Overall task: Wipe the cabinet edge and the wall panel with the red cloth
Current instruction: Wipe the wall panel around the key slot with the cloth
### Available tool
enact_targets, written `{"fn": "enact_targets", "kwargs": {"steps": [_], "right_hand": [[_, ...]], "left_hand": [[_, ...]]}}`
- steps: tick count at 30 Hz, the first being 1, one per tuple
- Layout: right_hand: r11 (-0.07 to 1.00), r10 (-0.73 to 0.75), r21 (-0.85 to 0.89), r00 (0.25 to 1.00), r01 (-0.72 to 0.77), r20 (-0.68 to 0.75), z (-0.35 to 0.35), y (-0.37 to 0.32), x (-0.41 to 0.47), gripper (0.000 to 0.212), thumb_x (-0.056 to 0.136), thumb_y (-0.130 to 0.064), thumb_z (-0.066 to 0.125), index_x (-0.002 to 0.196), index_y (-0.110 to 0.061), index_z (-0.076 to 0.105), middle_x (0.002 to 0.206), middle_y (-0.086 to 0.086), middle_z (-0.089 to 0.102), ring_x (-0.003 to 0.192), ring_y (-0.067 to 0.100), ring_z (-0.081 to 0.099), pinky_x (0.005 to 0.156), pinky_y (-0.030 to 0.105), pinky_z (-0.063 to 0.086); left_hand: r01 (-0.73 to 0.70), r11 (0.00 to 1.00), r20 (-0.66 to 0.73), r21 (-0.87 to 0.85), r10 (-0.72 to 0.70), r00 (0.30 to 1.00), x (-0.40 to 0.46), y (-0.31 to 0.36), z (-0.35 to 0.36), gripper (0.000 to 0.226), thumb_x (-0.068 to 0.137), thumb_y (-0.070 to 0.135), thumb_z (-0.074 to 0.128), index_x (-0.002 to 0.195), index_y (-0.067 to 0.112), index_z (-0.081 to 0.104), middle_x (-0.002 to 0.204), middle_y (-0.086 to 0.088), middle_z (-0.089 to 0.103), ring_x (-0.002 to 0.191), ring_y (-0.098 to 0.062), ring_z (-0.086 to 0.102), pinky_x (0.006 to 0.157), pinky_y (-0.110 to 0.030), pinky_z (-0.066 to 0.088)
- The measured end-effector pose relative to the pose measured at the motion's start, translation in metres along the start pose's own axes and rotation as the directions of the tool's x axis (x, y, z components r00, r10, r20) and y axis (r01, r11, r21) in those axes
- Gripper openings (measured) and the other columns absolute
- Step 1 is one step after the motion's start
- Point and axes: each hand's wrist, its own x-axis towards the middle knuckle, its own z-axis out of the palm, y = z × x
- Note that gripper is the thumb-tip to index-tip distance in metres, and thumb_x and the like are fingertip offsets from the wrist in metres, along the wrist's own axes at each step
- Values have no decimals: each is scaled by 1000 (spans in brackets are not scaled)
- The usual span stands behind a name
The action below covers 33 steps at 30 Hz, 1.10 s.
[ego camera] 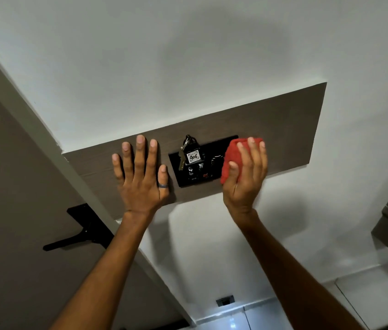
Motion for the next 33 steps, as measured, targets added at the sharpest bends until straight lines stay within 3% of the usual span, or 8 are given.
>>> {"fn": "enact_targets", "kwargs": {"steps": [2,7,12,16,21,24,29,33], "right_hand": [[994,23,111,1000,-22,-7,6,-27,-15,42,113,-34,39,143,-10,55,153,16,51,154,36,38,125,52,37],[873,-464,-96,875,478,134,26,-34,-28,42,110,-47,37,138,-22,56,145,11,52,148,34,35,123,51,34],[966,-234,-122,972,228,-37,49,-52,-48,40,108,-45,41,136,-23,59,155,8,43,160,30,23,129,52,29],[861,-470,-187,880,473,62,45,-30,-42,43,105,-47,46,143,-27,53,154,6,41,162,28,19,124,52,33],[994,-33,-107,991,19,-131,66,-71,-61,42,107,-42,45,142,-21,53,153,11,47,159,30,24,124,57,34],[940,-308,-159,951,302,-16,53,-45,-53,42,107,-44,42,143,-23,50,150,11,46,159,31,26,122,57,36],[980,-66,-190,996,53,-65,67,-79,-69,45,108,-41,39,145,-20,54,156,12,44,162,32,19,129,60,24],[880,-388,-268,919,392,73,54,-55,-60,42,106,-41,40,140,-24,59,147,9,52,162,26,18,131,52,21]], "left_hand": [[4,1000,2,-9,-4,1000,-2,-3,-1,60,106,37,36,161,18,22,171,0,4,158,-25,1,130,-46,2],[-10,999,2,-36,10,1000,-2,-8,-4,60,106,37,39,161,17,26,171,0,5,158,-24,3,130,-45,2],[-39,998,-15,-42,38,999,0,-15,-5,58,105,36,40,159,17,29,169,-2,12,158,-23,2,129,-45,3],[-34,996,-13,-83,33,999,-3,-17,-6,58,105,36,42,158,17,31,162,-6,27,158,-22,2,128,-46,4],[-48,995,1,-87,48,999,-2,-20,-4,60,105,37,40,160,18,26,164,-3,24,157,-22,0,129,-46,3],[-62,994,-8,-95,61,998,-7,-21,-2,61,105,38,41,160,19,25,164,-6,31,158,-24,2,129,-46,3],[-28,996,-19,-87,26,999,-3,-17,0,61,105,38,40,160,19,26,163,-7,29,157,-24,3,129,-47,2],[-50,994,-8,-95,49,999,-6,-18,0,59,104,36,42,159,18,30,163,-8,32,157,-25,3,129,-48,2]]}}
